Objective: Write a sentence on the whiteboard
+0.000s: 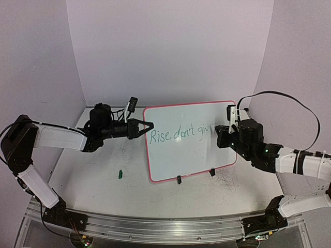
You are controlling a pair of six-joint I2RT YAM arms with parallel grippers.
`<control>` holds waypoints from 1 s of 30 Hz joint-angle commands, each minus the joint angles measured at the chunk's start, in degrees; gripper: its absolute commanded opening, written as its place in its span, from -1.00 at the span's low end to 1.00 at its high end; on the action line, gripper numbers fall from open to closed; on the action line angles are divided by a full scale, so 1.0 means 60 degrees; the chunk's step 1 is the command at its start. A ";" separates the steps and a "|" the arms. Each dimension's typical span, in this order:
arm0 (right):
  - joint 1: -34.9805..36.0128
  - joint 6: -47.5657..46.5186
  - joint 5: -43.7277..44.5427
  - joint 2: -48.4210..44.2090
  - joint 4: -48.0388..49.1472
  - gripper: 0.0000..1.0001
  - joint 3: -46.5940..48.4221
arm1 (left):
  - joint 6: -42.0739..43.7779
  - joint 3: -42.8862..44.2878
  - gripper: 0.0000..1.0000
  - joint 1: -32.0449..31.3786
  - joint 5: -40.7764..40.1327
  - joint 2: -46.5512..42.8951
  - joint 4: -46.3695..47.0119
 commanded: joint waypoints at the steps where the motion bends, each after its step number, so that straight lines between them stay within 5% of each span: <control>1: -0.0087 0.0174 -0.0396 -0.0127 0.0266 -1.00 -0.0181 | 0.0742 0.0076 -1.00 0.0175 -0.0883 -0.0204 -0.0493; 30: -0.0134 0.0211 0.0503 0.0196 0.0703 -1.00 -0.0243 | 0.0743 0.0115 -1.00 0.0175 -0.0874 -0.0181 -0.0512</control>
